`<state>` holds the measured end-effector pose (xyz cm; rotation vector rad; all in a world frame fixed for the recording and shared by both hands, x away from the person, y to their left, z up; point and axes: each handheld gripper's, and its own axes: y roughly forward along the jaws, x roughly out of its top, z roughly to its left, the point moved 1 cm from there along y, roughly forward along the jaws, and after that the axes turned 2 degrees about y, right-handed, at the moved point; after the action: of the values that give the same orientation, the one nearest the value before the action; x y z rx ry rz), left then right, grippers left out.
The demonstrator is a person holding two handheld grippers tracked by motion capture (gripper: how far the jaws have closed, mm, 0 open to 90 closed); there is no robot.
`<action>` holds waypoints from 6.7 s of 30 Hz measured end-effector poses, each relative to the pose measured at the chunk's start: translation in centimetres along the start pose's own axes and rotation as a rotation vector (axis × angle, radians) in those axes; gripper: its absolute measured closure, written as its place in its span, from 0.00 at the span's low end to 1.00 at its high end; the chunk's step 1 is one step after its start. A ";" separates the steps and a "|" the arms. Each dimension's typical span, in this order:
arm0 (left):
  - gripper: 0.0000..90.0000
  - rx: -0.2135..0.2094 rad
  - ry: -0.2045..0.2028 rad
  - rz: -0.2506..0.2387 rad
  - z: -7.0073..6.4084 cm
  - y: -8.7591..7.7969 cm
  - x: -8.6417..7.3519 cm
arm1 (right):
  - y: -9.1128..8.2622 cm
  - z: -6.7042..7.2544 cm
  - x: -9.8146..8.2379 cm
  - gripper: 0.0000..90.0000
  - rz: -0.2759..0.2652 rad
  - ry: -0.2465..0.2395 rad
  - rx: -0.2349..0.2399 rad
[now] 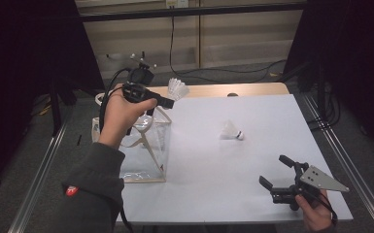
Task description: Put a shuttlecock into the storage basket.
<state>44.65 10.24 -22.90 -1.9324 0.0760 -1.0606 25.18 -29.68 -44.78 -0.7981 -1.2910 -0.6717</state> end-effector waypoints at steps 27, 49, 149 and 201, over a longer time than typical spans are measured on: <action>0.73 0.039 -0.037 -0.016 1.5 -1.4 -0.4 | 0.0 0.0 0.0 0.00 0.001 -0.001 0.000; 0.73 0.085 -0.075 -0.027 3.0 -2.2 -1.2 | 0.0 0.0 0.0 0.00 0.003 -0.003 -0.003; 0.73 0.286 -0.256 -0.058 9.5 -3.9 -4.7 | -0.1 0.1 0.0 0.00 0.003 0.000 -0.001; 0.40 0.209 -0.177 -0.042 8.0 -2.9 -4.9 | -0.1 0.0 0.0 0.00 0.003 -0.001 0.003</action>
<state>46.16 19.51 -25.79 -1.8351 -0.1692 -0.8832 25.11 -29.71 -44.77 -0.7980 -1.2916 -0.6673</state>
